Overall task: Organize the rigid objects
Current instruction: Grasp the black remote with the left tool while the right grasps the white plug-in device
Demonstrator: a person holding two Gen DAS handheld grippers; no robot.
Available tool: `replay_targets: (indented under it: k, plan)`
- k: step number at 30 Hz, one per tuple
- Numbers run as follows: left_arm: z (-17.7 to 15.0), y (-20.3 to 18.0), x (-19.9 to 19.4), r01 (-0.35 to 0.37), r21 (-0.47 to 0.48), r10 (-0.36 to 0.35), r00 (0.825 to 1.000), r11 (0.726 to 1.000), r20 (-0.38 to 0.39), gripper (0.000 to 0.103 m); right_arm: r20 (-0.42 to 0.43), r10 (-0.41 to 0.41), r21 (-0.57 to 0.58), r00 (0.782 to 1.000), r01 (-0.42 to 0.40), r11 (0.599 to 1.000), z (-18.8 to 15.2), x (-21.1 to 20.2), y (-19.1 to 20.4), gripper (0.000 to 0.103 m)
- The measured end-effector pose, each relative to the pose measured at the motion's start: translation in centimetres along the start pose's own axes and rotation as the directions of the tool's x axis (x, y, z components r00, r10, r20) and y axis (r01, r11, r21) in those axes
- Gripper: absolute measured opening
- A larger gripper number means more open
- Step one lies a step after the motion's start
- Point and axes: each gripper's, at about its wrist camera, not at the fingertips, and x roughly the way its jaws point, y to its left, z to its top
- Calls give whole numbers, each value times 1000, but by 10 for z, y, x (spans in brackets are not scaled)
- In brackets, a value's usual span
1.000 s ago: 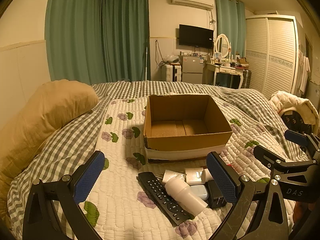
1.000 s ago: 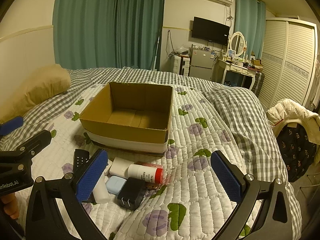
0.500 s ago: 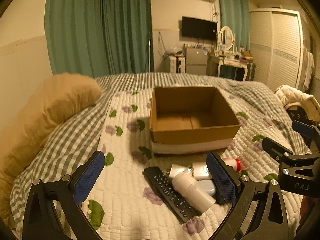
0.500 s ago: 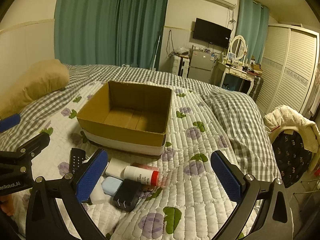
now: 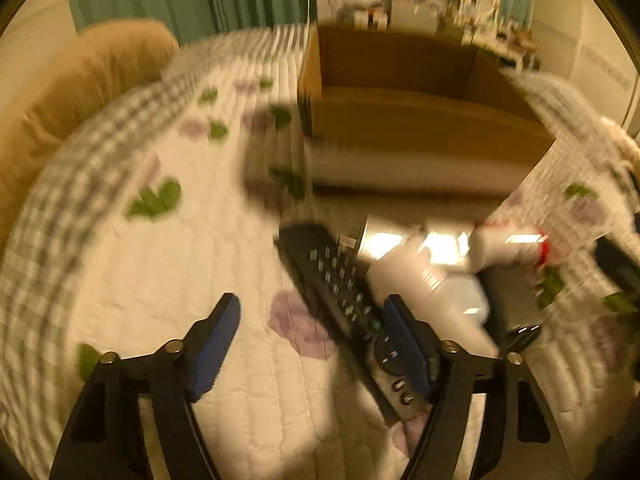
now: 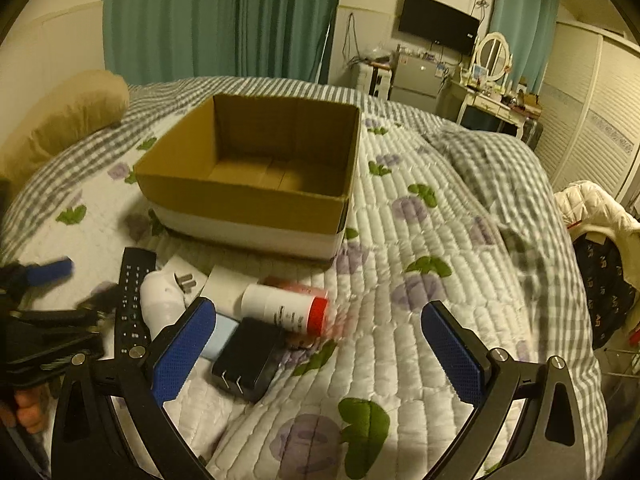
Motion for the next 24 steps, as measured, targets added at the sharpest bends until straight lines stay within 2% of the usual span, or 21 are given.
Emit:
replay_targets:
  k: [2,6,7,8,10,13,16,19,24]
  plan:
    - [-2,-8,5,-15,42,15,1000,999,-10,73,-1,2,-7,1000,-2,1000,0,0,2,103]
    - [-1,-24,18,100,58,-94,992,993,-89,57,-7,3,-16,1000,-3,1000,-2,2,5,103]
    - [-1,-29,21,97,66,-90,991,993,-97,55,-7,2,-18,1000,-2,1000,-2,3,6,103]
    - [-2,-32,23,87,74,-80,993,993,-90,54,-5,1,-21,1000,-2,1000,-2,2,6,103]
    - [-2,-33,20,82,74,-76,995,994,-70,45,-6,2,-24,1000,-2,1000,-1,2,7,103]
    - [-2,-23,5,126,38,-125,992,991,-31,29,-15,4,-31,1000,-4,1000,-1,4,8,103]
    - [-2,-16,-9,131,31,-131,991,991,0,21,-28,21,-50,999,-22,998,1,6,14,103]
    - [0,-4,-27,142,19,-142,989,990,35,16,-47,75,-70,996,-78,994,4,8,23,103]
    - [15,22,-29,144,24,-145,989,989,43,15,-103,151,-114,983,-162,980,10,20,52,101]
